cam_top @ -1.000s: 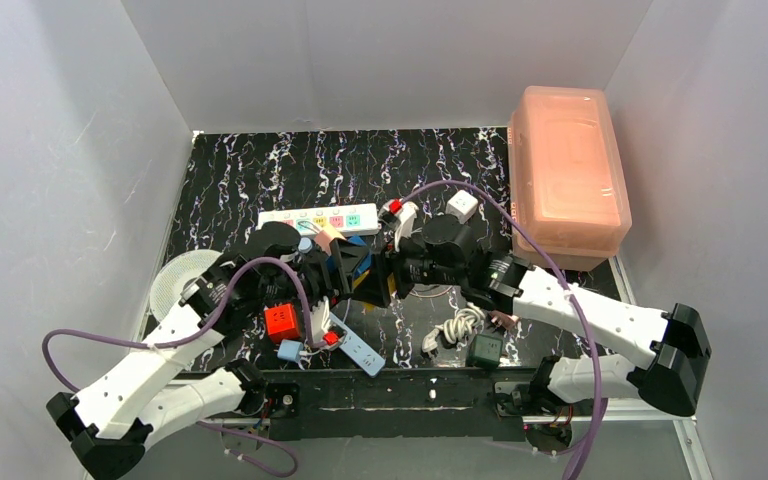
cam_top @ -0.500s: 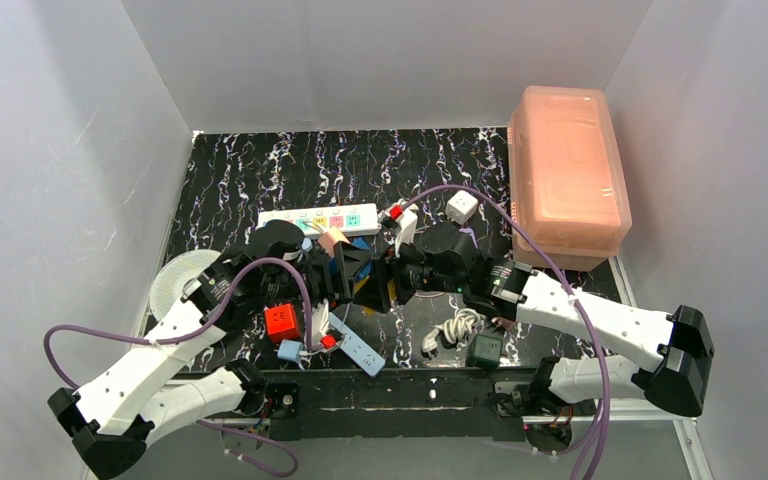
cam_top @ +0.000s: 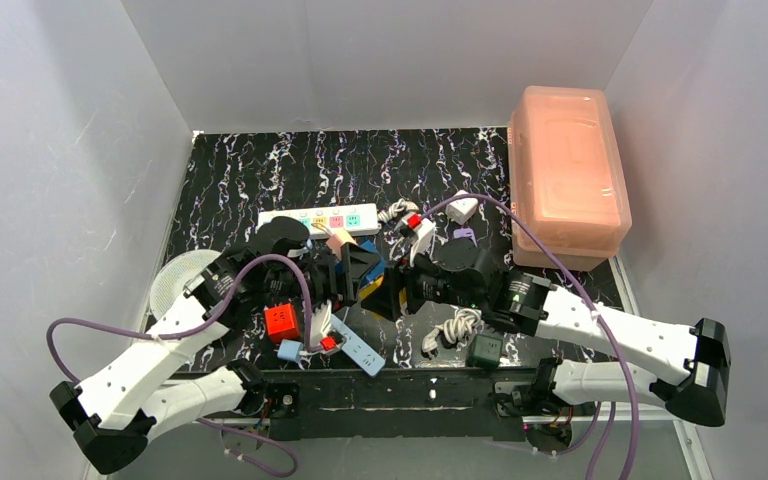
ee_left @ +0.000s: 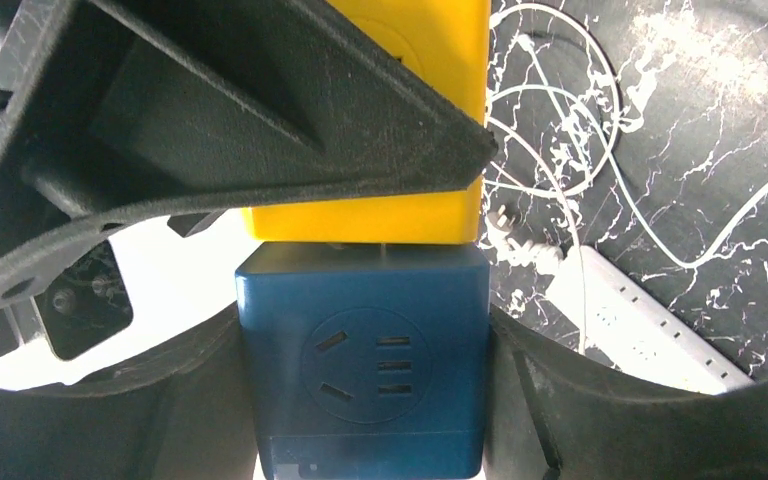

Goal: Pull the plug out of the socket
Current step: Remove the plug from the socket, then place the socket at the center of the board.

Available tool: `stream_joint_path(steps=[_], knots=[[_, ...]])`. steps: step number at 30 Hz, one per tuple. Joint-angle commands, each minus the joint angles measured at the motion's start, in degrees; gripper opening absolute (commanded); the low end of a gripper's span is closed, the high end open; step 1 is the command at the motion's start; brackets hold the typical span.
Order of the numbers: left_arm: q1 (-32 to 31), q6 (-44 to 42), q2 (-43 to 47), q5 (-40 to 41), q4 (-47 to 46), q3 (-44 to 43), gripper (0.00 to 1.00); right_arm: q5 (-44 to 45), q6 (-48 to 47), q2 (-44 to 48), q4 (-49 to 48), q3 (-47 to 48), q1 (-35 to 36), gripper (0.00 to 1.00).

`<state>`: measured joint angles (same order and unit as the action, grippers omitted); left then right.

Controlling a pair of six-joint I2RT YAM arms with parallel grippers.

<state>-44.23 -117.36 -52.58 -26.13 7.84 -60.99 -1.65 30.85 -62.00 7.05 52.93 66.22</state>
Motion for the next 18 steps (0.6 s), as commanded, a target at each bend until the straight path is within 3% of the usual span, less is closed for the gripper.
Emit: stream_joint_path(steps=[1,10,18], knots=[[5.75,-1.98,1.15,20.47,-0.09,-2.07,0.0,-12.8,1.57,7.72,11.14,-2.81,3.59,0.01],[6.62,-2.16,0.99,19.83,-0.26,-2.19,0.0,-11.71,2.05,10.74,14.39,-5.16,4.8,0.01],[6.66,-1.54,2.89,15.98,0.06,-1.96,0.0,-3.3,1.37,12.09,16.29,-6.71,1.0,0.01]])
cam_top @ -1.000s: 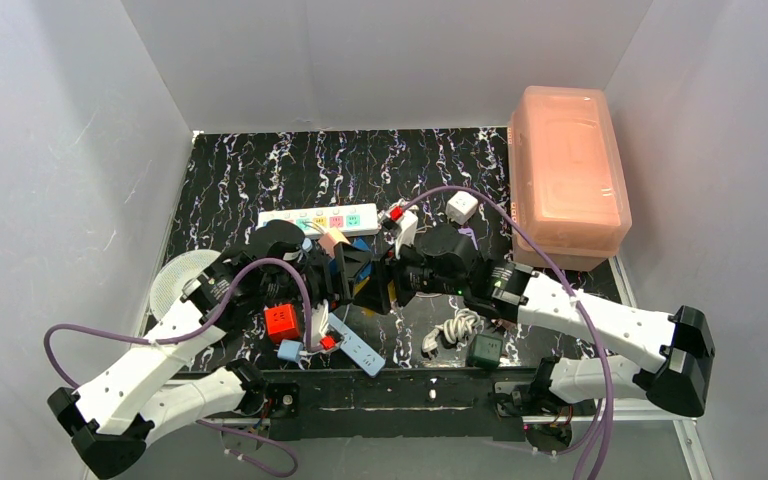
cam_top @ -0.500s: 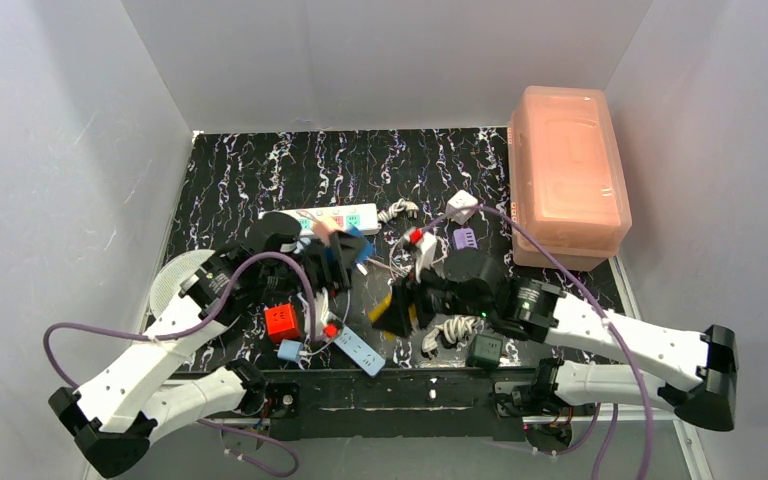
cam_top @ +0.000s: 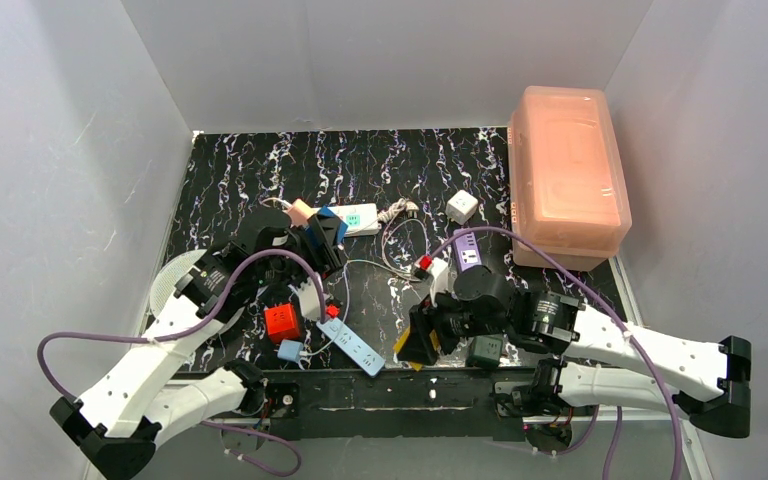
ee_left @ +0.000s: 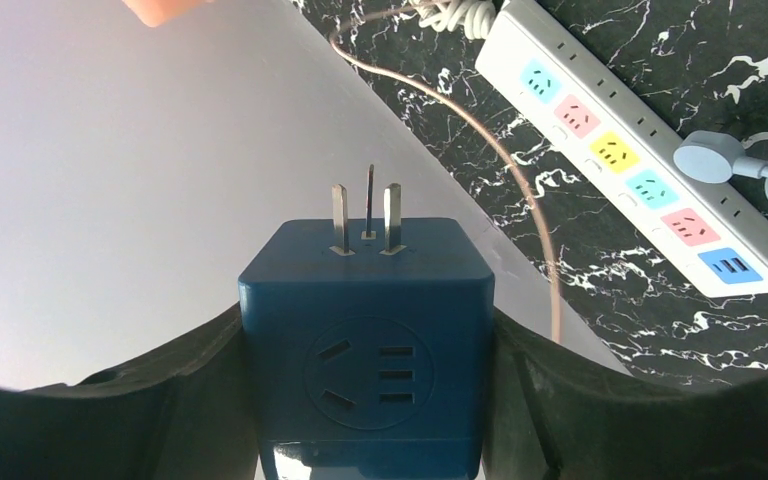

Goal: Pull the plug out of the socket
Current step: Place the socket at the center of the board.

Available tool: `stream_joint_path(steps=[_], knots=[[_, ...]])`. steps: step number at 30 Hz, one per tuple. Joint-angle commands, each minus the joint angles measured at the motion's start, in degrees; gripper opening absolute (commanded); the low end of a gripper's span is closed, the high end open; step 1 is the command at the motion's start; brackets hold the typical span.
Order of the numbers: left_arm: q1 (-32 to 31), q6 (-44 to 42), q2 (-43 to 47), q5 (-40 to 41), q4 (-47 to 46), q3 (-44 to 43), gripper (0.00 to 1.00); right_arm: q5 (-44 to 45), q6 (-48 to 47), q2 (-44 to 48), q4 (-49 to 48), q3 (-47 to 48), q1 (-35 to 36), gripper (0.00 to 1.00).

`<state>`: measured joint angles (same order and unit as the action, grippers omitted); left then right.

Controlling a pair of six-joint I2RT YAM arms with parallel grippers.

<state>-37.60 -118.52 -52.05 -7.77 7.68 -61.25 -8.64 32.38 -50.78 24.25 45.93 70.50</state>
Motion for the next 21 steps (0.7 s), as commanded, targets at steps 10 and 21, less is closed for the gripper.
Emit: stream_joint_path(steps=[10,21], knots=[[0.05,8.59,4.68,-8.73,0.17,-2.89,0.0,-0.02,1.82,-6.7,-3.67,-2.53,-19.57,0.01],[0.0,20.7,9.36,-16.98,-2.89,0.17,0.0,5.14,2.86,-15.93,-10.36,-3.81,-22.51,0.01]])
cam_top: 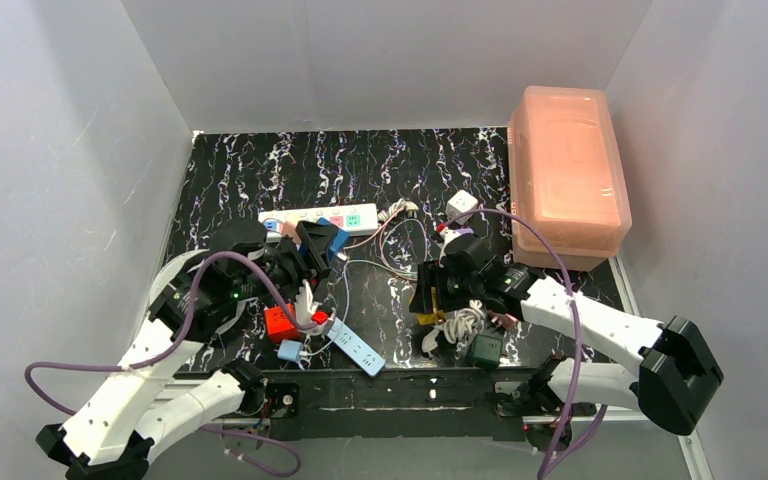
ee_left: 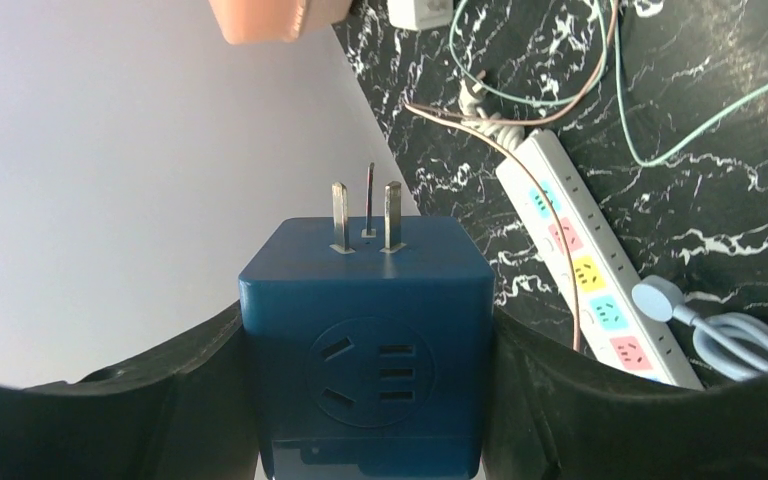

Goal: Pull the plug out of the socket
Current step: Place the socket at the center of the board.

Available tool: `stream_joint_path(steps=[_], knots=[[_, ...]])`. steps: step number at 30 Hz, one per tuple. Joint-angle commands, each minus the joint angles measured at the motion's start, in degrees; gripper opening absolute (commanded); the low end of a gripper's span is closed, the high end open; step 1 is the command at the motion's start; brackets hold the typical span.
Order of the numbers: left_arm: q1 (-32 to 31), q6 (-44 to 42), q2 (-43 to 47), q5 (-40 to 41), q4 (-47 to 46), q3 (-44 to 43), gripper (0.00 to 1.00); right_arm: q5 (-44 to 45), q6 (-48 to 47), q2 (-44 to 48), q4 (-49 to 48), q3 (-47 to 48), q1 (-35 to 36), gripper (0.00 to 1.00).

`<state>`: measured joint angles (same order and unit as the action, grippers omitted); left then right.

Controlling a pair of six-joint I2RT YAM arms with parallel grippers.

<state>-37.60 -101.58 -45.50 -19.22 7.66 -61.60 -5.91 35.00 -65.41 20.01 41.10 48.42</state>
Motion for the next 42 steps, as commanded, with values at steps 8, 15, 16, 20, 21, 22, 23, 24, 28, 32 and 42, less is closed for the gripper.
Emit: stream_joint_path(steps=[8,15,16,20,21,22,23,24,28,32,42], knots=[[0.04,1.37,4.78,-7.63,-1.05,1.95,0.0,5.01,-1.07,-5.92,-7.26,2.28,-0.62,0.44],[0.03,3.18,6.12,-8.35,-1.58,2.27,0.0,8.52,-2.82,-4.99,-6.47,3.28,-0.67,0.78],[0.06,3.41,6.24,-8.37,-1.83,2.36,0.0,8.67,-3.14,-4.85,-6.24,3.62,-0.62,0.79],[0.02,4.38,6.66,-8.44,-2.76,2.65,0.0,9.98,-3.95,-5.02,-4.04,5.67,-0.62,0.82],[0.05,4.45,6.66,-8.35,-2.82,2.6,0.0,10.17,-4.15,-5.22,-3.45,6.25,-0.61,0.83],[0.0,4.48,6.69,-8.18,-2.76,2.53,0.0,10.28,-4.33,-5.3,-2.94,6.8,-0.58,0.83],[0.07,4.42,6.54,-7.91,-2.61,2.41,0.0,10.58,-4.55,-5.13,-2.55,7.27,-0.61,0.84],[0.0,4.44,6.45,-7.58,-2.4,2.3,0.0,10.84,-4.74,-4.64,-2.18,7.77,-0.66,0.84],[0.05,6.72,6.31,-6.44,-2.37,1.74,0.0,12.39,-6.29,0.59,-0.46,10.86,-0.61,0.85],[0.06,9.92,6.24,-5.71,-1.79,0.97,0.0,11.07,-9.6,8.24,-1.65,13.3,0.09,0.86],[0.02,11.35,7.18,-8.37,-4.03,3.4,0.0,9.63,-14.77,7.17,-8.58,21.92,11.56,0.88]])
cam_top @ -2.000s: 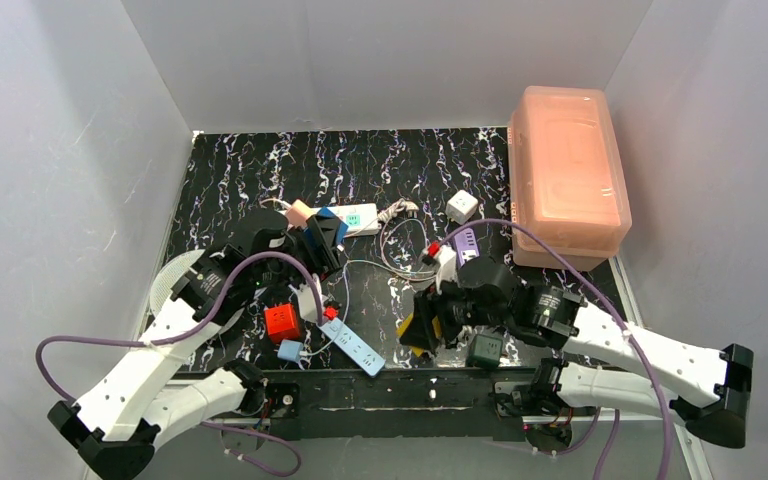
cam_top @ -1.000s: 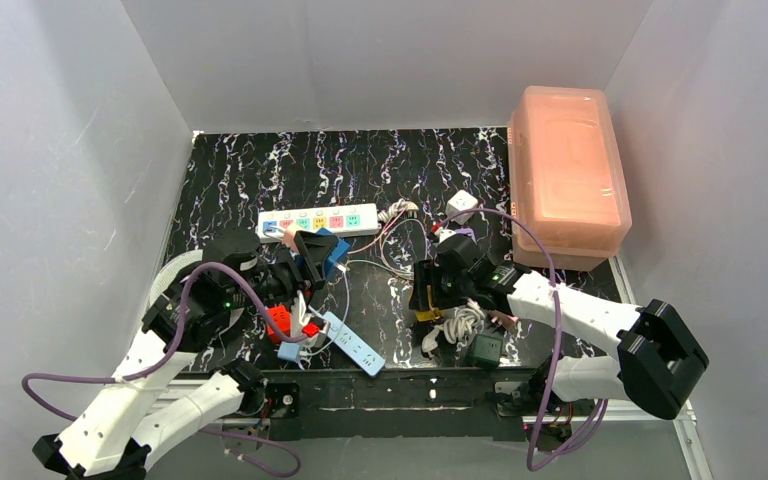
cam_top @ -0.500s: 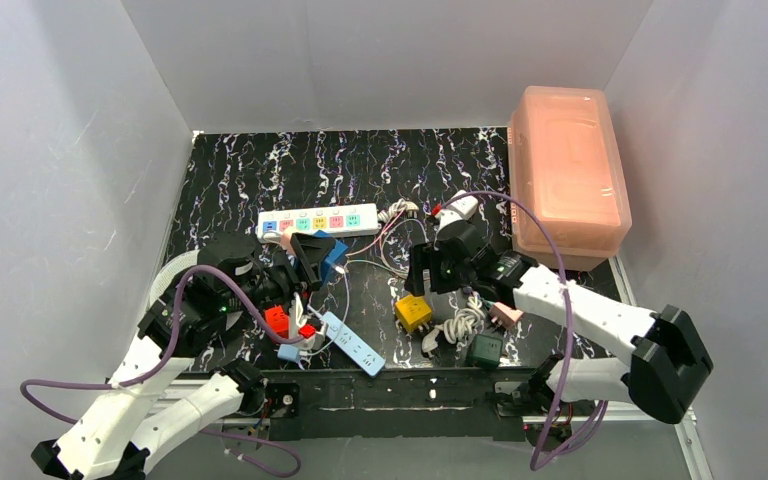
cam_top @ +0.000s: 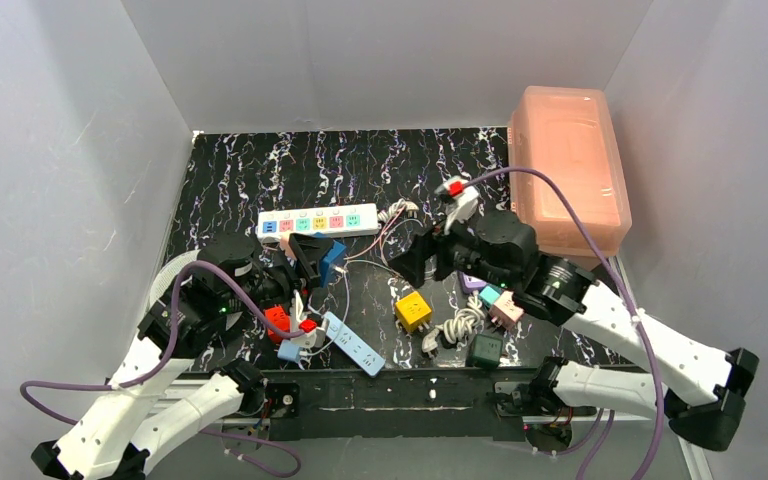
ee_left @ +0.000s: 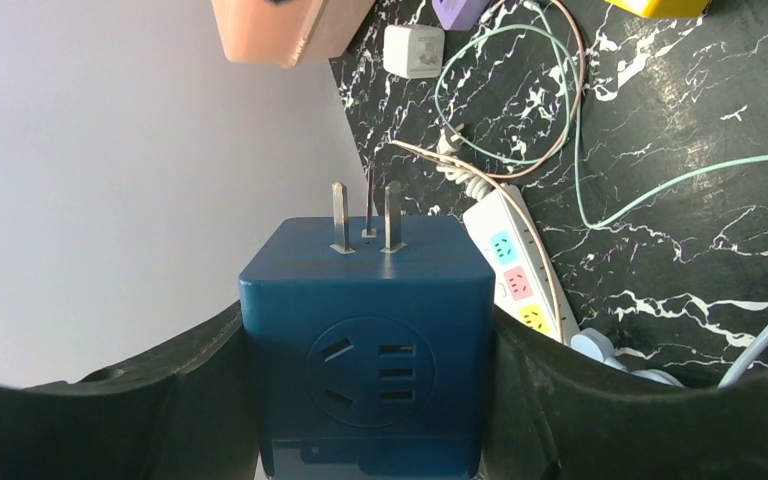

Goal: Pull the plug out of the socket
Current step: Place the socket at the center of the board, then remove the plug from the socket.

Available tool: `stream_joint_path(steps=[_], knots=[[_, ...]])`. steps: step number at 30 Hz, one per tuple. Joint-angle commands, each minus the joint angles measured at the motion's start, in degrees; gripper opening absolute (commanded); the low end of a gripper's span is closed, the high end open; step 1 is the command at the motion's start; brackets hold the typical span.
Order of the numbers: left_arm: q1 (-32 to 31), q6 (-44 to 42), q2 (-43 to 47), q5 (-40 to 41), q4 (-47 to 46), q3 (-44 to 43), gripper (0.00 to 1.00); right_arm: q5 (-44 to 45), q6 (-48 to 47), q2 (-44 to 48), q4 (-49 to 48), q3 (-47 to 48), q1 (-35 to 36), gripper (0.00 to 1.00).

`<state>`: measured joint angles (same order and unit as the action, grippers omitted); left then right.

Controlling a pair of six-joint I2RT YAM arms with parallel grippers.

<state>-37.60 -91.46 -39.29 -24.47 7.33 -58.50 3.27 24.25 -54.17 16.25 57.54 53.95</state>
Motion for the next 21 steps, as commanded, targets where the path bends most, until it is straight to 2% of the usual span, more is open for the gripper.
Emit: stream_joint_path(steps=[1,4,8,13,21], knots=[[0.07,1.47,0.91,-3.38,-3.88,0.26,0.0,1.27,-4.48,-5.28,-6.19,6.45,7.76,0.88],[-0.01,1.8,0.62,-3.92,-4.47,-0.11,0.0,3.94,-5.59,-7.09,-14.18,6.34,12.18,0.88],[0.04,1.82,0.12,-3.88,-4.73,-0.64,0.0,2.39,-4.74,-8.45,-24.81,3.84,13.23,0.88],[0.03,1.23,-0.64,-3.4,-4.7,-1.15,0.0,0.01,-5.17,-11.72,-29.44,4.69,14.63,0.89],[0.01,-0.52,-1.14,-2.67,-5.34,-1.29,0.0,-0.1,-3.31,-16.86,-30.58,6.29,15.55,0.9]])
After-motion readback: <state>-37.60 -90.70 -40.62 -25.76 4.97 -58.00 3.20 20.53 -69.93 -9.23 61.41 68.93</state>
